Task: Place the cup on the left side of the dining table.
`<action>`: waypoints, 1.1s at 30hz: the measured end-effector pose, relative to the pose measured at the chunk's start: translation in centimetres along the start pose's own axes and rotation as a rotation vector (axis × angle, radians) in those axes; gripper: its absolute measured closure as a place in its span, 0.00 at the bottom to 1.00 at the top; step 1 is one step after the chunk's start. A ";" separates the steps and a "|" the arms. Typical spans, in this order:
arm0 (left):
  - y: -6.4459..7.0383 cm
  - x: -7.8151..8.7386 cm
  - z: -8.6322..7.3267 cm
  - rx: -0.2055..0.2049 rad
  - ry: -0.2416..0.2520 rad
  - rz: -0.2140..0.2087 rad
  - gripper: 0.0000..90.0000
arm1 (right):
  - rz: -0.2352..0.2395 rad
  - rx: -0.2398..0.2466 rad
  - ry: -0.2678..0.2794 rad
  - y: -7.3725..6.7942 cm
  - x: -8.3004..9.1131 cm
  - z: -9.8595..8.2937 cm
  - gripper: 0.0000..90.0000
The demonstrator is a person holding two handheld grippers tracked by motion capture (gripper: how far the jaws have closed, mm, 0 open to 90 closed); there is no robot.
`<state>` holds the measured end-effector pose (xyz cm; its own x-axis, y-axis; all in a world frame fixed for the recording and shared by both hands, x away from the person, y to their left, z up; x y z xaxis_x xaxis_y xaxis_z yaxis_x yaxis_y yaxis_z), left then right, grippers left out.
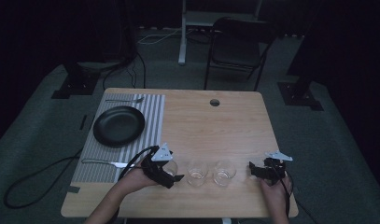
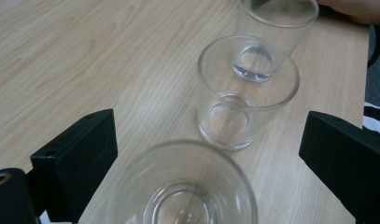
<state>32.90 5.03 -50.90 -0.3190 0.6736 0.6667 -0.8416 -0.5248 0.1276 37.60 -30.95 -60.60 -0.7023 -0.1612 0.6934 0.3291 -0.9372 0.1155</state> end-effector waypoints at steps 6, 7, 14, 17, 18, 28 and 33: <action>0.6 -0.9 0.5 -0.024 -0.031 -0.012 0.05 | 0.000 0.000 0.000 0.0 0.0 0.0 0.12; 0.7 -1.1 0.7 -0.033 -0.036 -0.009 0.05 | 0.000 -0.001 0.000 0.0 0.0 0.0 0.13; 1.4 -2.4 1.4 -0.047 -0.062 -0.023 0.05 | 0.000 -0.001 0.001 0.0 0.0 0.0 0.13; 1.7 -2.9 1.6 -0.064 -0.076 -0.022 0.05 | 0.000 -0.002 0.001 0.0 0.0 0.0 0.13; 1.7 -2.9 1.6 -0.064 -0.076 -0.022 0.05 | 0.000 -0.002 0.001 0.0 0.0 0.0 0.13; 2.7 -4.8 2.2 -0.114 -0.156 -0.020 0.05 | 0.000 -0.001 0.001 0.0 0.0 0.0 0.13; 2.8 -5.7 2.2 -0.121 -0.212 -0.015 0.05 | 0.000 -0.001 0.001 0.0 0.0 0.0 0.13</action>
<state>33.32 -1.47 -52.71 -0.2181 0.5495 0.8066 -0.8958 -0.4406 0.0579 37.56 -30.92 -60.59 -0.7028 -0.1616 0.6928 0.3285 -0.9375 0.1146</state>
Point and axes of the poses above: each handheld gripper's, and its own axes: x roughly backward along the jaws, z roughly out of its top, y roughly to its right, the point moved 8 cm from there along -x, roughly forward along the jaws, and after that the axes turned 10 degrees about x, right-handed, at the moved point
